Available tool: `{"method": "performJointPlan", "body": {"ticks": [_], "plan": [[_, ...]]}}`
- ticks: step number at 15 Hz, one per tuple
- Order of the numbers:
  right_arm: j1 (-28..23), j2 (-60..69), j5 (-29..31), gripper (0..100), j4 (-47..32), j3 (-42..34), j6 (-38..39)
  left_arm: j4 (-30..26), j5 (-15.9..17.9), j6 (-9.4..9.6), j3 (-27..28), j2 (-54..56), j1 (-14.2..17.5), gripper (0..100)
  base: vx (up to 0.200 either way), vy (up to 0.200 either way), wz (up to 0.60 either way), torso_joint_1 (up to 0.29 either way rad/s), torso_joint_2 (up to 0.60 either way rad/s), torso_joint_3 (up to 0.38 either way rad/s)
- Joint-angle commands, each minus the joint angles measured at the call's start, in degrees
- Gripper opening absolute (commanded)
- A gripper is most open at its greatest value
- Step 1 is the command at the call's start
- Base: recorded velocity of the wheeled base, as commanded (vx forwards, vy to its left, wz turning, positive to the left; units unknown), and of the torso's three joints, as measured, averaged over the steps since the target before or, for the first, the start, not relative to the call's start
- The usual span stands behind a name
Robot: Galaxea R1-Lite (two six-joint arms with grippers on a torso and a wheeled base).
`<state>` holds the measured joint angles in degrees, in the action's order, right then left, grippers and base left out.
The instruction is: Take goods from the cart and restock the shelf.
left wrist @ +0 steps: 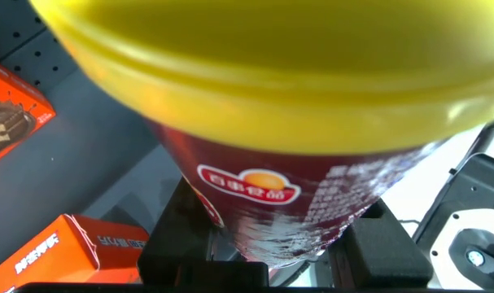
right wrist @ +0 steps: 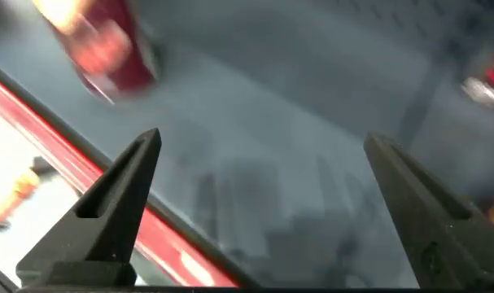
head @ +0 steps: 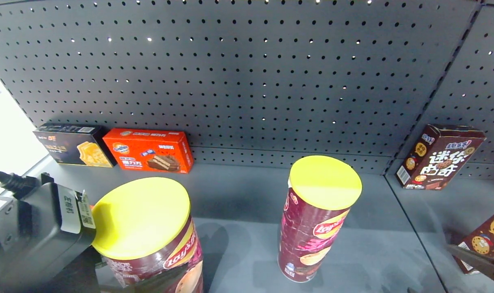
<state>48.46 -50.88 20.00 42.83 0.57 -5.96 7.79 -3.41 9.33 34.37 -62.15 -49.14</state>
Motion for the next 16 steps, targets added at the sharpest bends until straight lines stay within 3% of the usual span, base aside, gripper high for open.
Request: {"method": "performJointPlan", "body": {"ticks": [1, 7, 10, 12, 15, 16], "plan": [[0.15, 10.19, 1.44, 100, -6.26, -0.31, -1.51, 0.03, -0.01, -0.01, -0.26, 0.10, 0.01, 0, 0.000, 0.000, 0.00, 0.000, 0.00, 0.000], [-1.44, 36.21, 1.70, 100, -43.09, 1.54, -6.78, 0.03, 0.07, -0.10, -0.62, 0.18, 0.01, 0, 0.000, 0.000, 0.00, 0.000, 0.00, 0.000], [-10.40, 39.19, 1.62, 100, -43.18, 1.80, -6.70, 3.28, 0.16, -0.98, -2.99, 0.18, 0.01, 0, 0.000, 0.000, 0.00, 0.000, 0.00, 0.000], [-19.01, 39.55, 1.62, 100, -43.18, 1.80, -6.78, 6.45, 0.16, -1.24, -4.31, 0.18, 0.01, 0, 0.000, 0.000, 0.00, 0.000, 0.00, 0.000], [-35.10, 39.81, 1.53, 100, -43.18, 1.80, -6.52, 6.80, 0.16, -1.24, -4.04, 0.18, 0.01, 0, 0.000, 0.000, 0.00, 0.000, 0.00, 0.000], [-37.82, 40.51, 1.26, 100, -43.18, 1.80, -6.52, 6.89, 0.16, -1.24, -4.13, 0.18, 0.10, 0, 0.000, 0.000, 0.00, 0.000, 0.00, 0.000]]}}
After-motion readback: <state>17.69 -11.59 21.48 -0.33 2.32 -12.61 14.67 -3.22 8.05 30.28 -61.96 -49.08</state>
